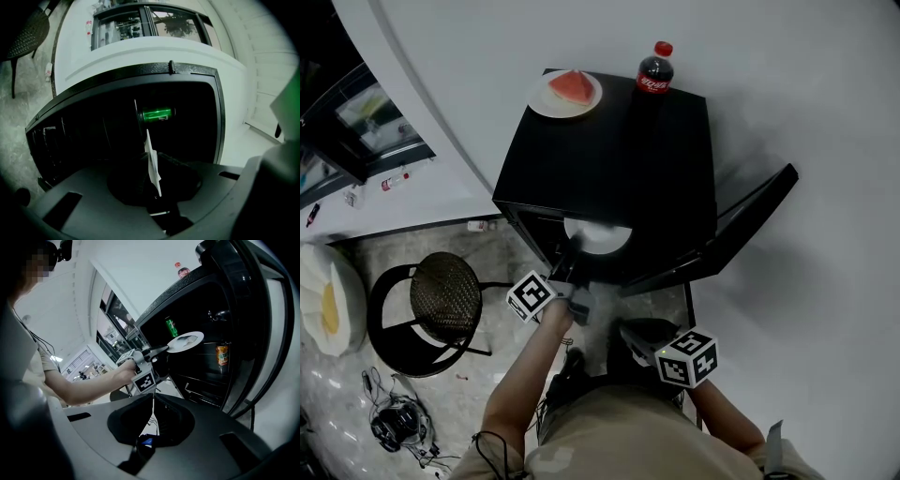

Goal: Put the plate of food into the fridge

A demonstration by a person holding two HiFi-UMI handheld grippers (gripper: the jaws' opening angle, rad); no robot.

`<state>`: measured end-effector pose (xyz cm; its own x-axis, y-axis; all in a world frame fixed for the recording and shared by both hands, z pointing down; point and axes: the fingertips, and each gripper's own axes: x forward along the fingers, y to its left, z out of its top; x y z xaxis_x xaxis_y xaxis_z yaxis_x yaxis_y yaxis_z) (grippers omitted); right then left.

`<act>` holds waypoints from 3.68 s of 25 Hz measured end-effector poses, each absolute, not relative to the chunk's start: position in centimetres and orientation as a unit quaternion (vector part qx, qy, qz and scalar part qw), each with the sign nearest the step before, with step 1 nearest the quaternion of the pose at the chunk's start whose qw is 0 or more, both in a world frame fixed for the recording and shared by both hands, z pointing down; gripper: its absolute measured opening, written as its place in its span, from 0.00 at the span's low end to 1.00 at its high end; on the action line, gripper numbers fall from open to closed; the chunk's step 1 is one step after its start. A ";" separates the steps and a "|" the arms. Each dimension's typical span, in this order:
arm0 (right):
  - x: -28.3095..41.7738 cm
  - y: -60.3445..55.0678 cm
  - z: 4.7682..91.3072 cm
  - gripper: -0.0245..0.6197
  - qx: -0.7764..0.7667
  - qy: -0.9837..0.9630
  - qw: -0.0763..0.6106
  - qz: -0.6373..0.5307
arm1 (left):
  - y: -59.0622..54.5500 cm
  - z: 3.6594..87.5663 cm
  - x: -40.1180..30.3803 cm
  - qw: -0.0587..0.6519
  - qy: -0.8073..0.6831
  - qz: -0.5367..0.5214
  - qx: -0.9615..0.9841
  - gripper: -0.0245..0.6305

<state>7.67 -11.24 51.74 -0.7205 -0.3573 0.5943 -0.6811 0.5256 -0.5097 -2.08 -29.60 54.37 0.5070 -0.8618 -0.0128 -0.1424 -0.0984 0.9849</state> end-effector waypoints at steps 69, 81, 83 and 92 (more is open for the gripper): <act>10.6 -11.5 52.1 0.07 0.329 -0.832 0.197 0.401 | -33.0 54.2 -0.2 0.516 -0.408 -0.319 0.683 0.09; 10.5 -11.2 52.3 0.07 0.331 -0.833 0.200 0.396 | -30.9 54.2 0.7 0.536 -0.380 -0.313 0.686 0.10; 10.4 -11.2 52.3 0.07 0.330 -0.834 0.200 0.395 | -30.5 54.4 1.5 0.545 -0.367 -0.303 0.690 0.09; 10.4 -10.7 52.5 0.07 0.334 -0.831 0.198 0.398 | -30.8 54.5 1.8 0.552 -0.358 -0.299 0.692 0.08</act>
